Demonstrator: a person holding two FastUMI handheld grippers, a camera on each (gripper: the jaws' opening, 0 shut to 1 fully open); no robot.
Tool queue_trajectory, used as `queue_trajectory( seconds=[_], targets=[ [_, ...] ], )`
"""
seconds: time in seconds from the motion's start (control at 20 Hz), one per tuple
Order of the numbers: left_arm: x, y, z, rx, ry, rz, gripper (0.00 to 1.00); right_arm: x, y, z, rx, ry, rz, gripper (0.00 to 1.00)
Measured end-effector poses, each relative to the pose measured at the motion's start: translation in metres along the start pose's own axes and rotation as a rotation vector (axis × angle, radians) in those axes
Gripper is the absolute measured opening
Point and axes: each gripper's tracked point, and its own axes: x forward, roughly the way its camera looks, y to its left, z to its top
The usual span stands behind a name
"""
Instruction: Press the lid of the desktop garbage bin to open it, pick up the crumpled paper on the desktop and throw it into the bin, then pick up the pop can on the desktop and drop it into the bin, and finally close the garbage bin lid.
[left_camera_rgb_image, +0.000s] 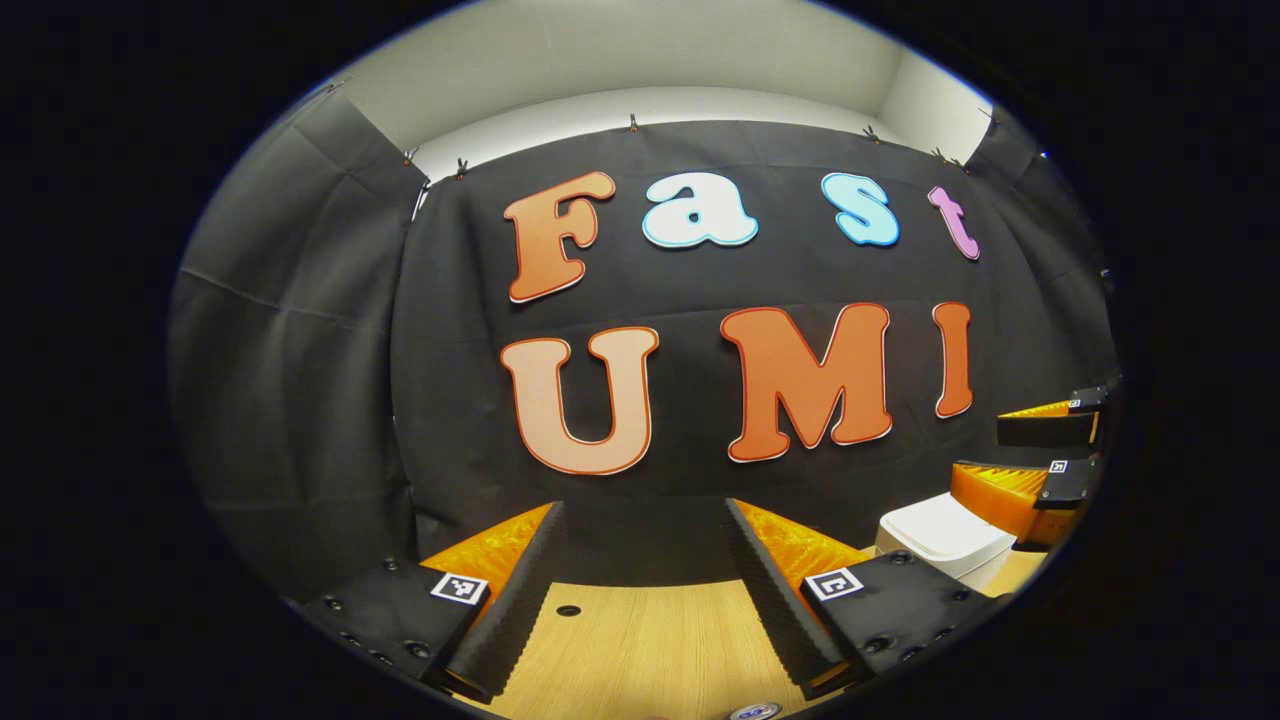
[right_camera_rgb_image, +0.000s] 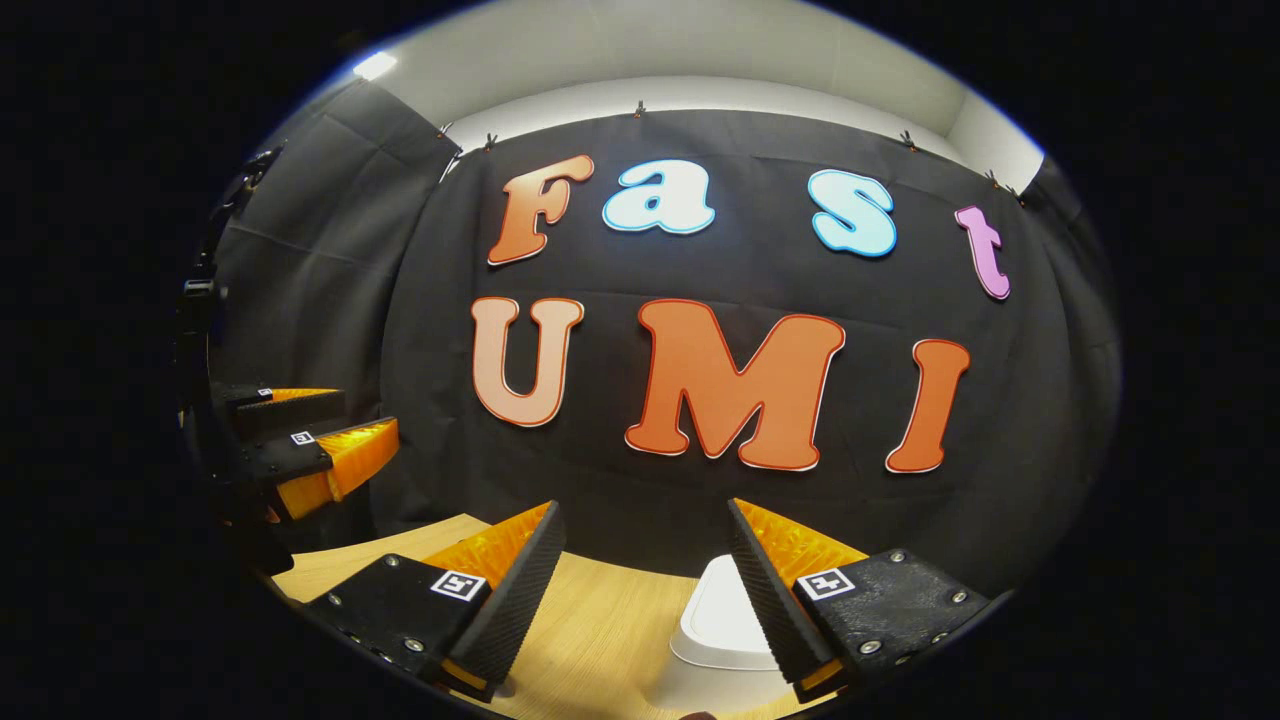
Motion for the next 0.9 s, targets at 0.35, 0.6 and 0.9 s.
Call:
queue_trajectory(
  seconds=[0.35,0.6,0.9],
  targets=[
    [0.001,0.003,-0.007,-0.006,0.016,0.006,0.99,0.003,-0.001,-0.007,0.005,0.014,-0.004,0.97],
    [0.001,0.005,-0.014,-0.007,0.039,0.012,1.00,0.003,-0.008,-0.011,0.004,0.026,-0.016,0.97],
    [-0.001,0.012,-0.026,-0.005,0.078,0.030,0.99,0.006,-0.026,-0.014,0.003,0.041,-0.046,0.96]
  ],
)
